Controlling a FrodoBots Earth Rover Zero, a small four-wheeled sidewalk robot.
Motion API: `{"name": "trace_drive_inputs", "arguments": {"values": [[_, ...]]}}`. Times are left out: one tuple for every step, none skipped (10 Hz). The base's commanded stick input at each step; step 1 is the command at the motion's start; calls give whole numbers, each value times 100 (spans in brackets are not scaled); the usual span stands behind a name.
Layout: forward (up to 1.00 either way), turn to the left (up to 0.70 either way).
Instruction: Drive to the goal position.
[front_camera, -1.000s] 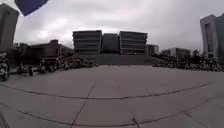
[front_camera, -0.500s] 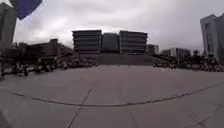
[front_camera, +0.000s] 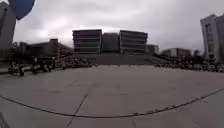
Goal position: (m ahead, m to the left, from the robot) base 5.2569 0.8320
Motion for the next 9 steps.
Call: {"name": "trace_drive_inputs", "arguments": {"values": [[70,0],[70,0],[70,0],[70,0],[70,0],[70,0],[70,0],[70,0],[70,0]]}}
